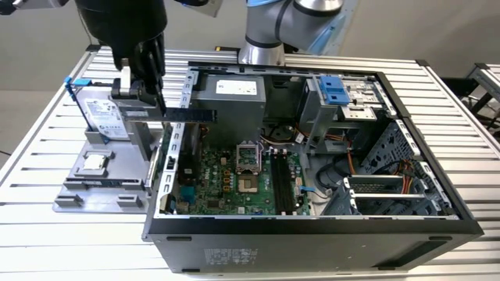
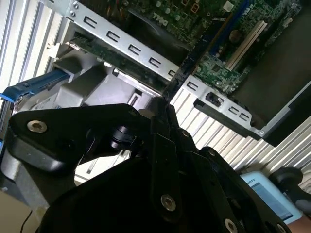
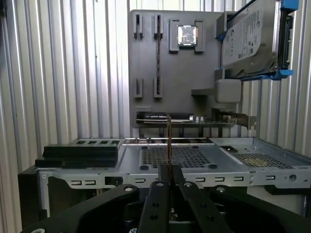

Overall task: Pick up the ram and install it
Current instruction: 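Pick up the ram and move it above insertion slot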

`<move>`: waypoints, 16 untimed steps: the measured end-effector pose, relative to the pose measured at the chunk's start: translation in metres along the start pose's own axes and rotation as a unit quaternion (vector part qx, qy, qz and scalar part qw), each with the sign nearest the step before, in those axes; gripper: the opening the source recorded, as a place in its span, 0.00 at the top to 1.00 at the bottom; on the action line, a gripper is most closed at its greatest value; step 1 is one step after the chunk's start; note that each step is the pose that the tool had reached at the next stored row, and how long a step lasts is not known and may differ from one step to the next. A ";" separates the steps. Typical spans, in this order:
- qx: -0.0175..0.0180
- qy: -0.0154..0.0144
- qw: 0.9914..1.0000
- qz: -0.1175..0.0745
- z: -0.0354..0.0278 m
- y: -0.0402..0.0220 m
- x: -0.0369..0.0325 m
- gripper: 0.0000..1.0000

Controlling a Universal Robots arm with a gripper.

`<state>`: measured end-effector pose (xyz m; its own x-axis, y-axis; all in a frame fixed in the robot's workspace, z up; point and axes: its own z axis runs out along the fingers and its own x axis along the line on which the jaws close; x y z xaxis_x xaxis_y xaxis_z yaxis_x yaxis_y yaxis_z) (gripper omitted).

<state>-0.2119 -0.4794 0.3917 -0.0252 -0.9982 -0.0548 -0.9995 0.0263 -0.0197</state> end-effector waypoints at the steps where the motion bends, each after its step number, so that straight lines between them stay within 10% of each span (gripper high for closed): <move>1: 0.000 0.000 1.000 0.000 0.0001 -0.0036 -0.0001 1.00; 16: 0.000 0.000 1.000 0.000 0.0012 -0.0555 -0.0014 1.00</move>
<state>-0.1563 -0.4794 0.3916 -0.0252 -0.9982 -0.0548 -0.9995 0.0263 -0.0196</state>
